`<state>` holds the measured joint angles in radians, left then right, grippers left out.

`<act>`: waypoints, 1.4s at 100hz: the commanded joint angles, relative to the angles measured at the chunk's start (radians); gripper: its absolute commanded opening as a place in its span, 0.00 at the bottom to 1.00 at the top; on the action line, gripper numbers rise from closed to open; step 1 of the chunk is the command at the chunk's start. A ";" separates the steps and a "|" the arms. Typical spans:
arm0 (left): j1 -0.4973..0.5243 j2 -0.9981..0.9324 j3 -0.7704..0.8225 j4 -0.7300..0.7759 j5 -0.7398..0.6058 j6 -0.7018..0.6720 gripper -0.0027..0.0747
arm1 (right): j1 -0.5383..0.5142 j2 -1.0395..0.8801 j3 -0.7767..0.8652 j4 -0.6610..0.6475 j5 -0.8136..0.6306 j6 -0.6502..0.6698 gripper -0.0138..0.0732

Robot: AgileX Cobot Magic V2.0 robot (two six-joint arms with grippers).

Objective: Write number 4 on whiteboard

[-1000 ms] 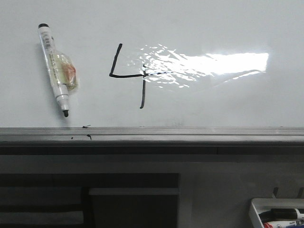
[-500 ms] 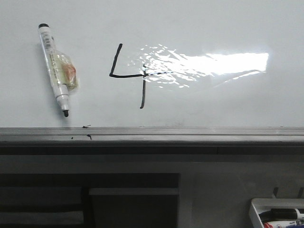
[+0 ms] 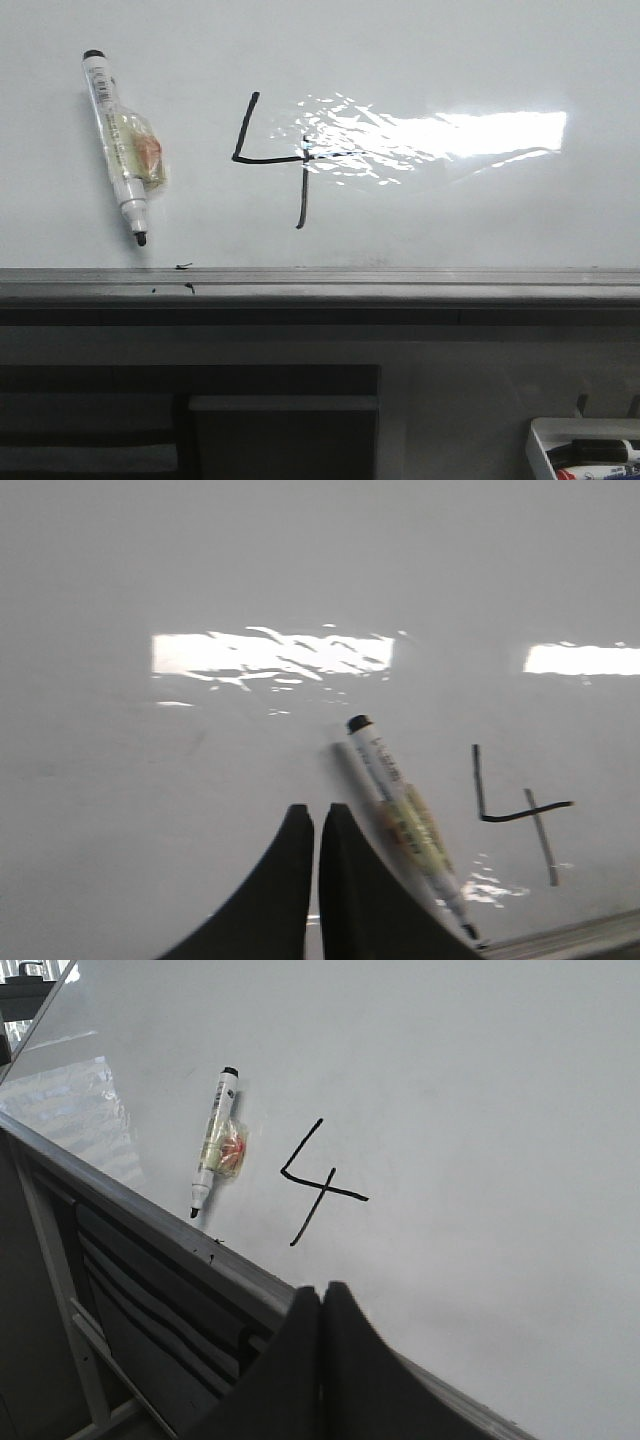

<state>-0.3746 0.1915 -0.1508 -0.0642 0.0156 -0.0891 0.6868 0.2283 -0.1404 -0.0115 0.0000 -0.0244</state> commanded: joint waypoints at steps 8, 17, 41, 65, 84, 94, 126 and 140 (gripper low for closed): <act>0.143 -0.074 -0.017 0.005 0.049 0.030 0.01 | -0.008 0.008 -0.025 -0.009 -0.081 -0.008 0.09; 0.214 -0.125 0.017 0.005 0.048 0.030 0.01 | -0.008 0.008 -0.025 -0.009 -0.081 -0.008 0.09; 0.313 -0.196 0.134 0.078 0.048 0.030 0.01 | -0.008 0.008 -0.025 -0.009 -0.081 -0.008 0.09; 0.348 -0.226 0.173 0.064 0.157 0.008 0.01 | -0.008 0.008 -0.025 -0.009 -0.081 -0.008 0.09; 0.348 -0.226 0.173 0.064 0.251 0.008 0.01 | -0.008 0.008 -0.025 -0.009 -0.081 -0.008 0.09; 0.348 -0.226 0.173 0.064 0.251 0.008 0.01 | -0.008 0.008 -0.025 -0.009 -0.081 -0.008 0.09; 0.348 -0.225 0.173 0.064 0.251 0.008 0.01 | -0.008 0.008 -0.025 -0.009 -0.081 -0.008 0.09; 0.348 -0.225 0.173 0.064 0.251 0.008 0.01 | -0.008 0.008 -0.025 -0.009 -0.081 -0.008 0.09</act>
<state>-0.0294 -0.0056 0.0052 0.0000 0.3299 -0.0705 0.6868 0.2283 -0.1404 -0.0115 0.0000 -0.0244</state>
